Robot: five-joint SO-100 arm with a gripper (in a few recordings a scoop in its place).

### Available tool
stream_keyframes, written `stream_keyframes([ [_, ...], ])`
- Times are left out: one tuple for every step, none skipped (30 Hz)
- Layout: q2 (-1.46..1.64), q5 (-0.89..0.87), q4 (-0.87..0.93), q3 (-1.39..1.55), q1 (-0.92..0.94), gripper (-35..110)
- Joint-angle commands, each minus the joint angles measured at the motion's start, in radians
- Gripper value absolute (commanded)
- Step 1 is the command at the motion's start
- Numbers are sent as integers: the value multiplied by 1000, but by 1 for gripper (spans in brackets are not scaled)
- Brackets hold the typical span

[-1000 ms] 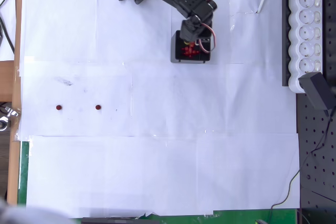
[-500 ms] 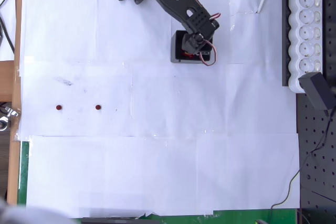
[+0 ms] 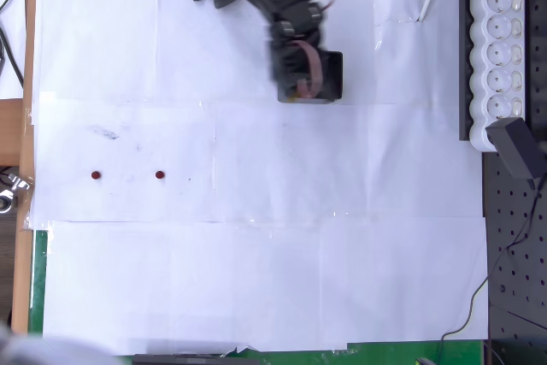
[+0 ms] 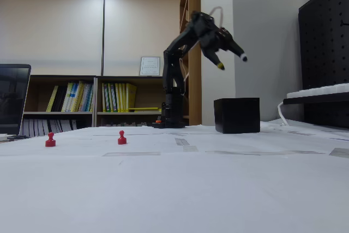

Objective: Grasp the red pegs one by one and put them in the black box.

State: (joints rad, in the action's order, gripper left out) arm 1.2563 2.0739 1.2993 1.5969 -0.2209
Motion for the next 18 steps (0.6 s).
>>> stream_keyframes([
  [-41,-236,-391,-301,252,26],
  [-25,-288,-517,-393,301,26],
  [2,-331,-614,-459,344,26],
  [28,-367,-695,-511,380,26],
  [43,-396,-770,-557,411,26],
  [63,-413,-838,-594,439,26],
  [83,-428,-893,-617,460,26],
  [106,-433,-937,-629,480,26],
  [127,-433,-969,-630,497,26],
  [150,-436,-994,-630,511,26],
  [178,-436,-1026,-630,522,26],
  [209,-437,-1068,-632,529,26],
  [242,-445,-1120,-637,537,26],
  [278,-448,-1187,-644,543,26],
  [316,-453,-1253,-649,548,26],
  [351,-457,-1298,-649,551,26],
  [383,-460,-1339,-644,552,26],
  [417,-463,-1376,-637,552,26],
])
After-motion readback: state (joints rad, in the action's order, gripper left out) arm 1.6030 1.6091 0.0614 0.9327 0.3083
